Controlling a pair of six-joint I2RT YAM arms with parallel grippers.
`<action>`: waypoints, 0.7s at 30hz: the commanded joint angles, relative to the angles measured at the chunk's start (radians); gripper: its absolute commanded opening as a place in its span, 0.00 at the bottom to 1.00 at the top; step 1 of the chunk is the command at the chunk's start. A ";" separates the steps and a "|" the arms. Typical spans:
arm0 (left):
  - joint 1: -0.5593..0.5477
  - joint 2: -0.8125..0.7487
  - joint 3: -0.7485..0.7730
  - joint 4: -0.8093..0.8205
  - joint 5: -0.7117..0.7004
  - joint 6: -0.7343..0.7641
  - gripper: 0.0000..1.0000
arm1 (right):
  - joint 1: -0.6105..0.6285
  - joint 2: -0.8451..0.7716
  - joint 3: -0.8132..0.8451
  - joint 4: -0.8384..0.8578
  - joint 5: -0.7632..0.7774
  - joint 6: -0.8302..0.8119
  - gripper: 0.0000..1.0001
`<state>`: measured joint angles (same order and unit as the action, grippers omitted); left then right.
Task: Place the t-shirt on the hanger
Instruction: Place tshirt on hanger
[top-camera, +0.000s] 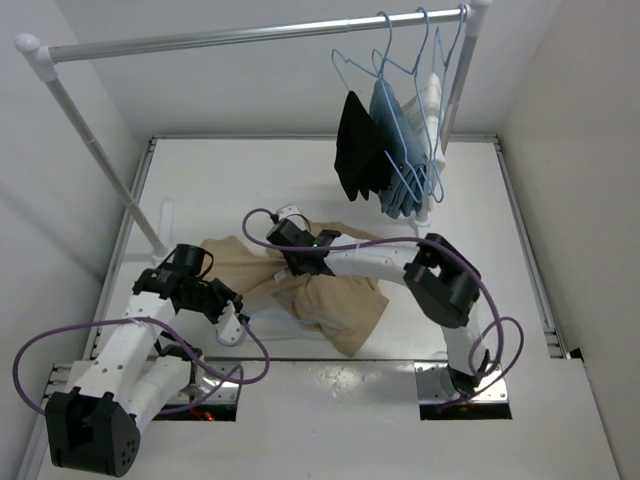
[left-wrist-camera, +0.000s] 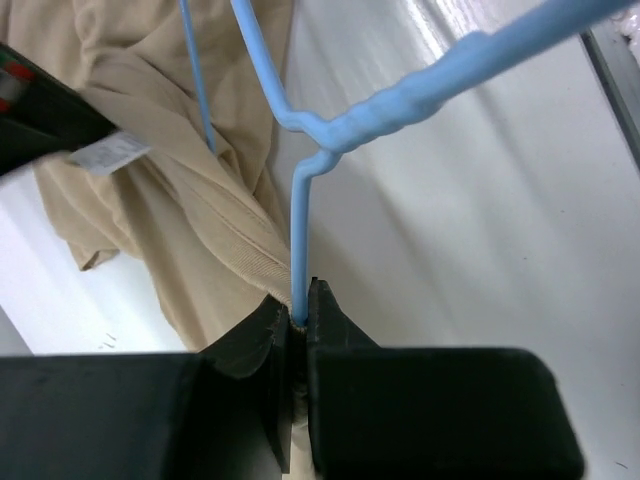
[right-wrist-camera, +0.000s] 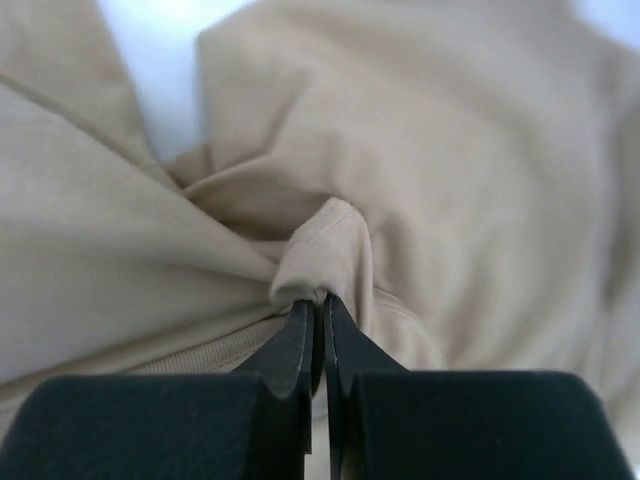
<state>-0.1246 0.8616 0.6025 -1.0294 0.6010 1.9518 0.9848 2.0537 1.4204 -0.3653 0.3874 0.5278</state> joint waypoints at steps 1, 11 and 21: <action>0.002 -0.019 -0.004 -0.043 0.005 -0.008 0.00 | -0.060 -0.145 -0.089 0.009 0.191 0.029 0.00; 0.020 0.017 0.080 0.034 0.126 -0.278 0.00 | -0.069 -0.282 -0.241 0.000 0.156 0.075 0.00; 0.034 0.030 0.057 -0.047 0.177 -0.117 0.00 | -0.087 -0.354 -0.380 0.129 -0.087 0.061 0.01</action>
<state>-0.0994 0.9058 0.6712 -1.0042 0.7479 1.7763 0.9215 1.7119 1.0657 -0.2615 0.3305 0.6056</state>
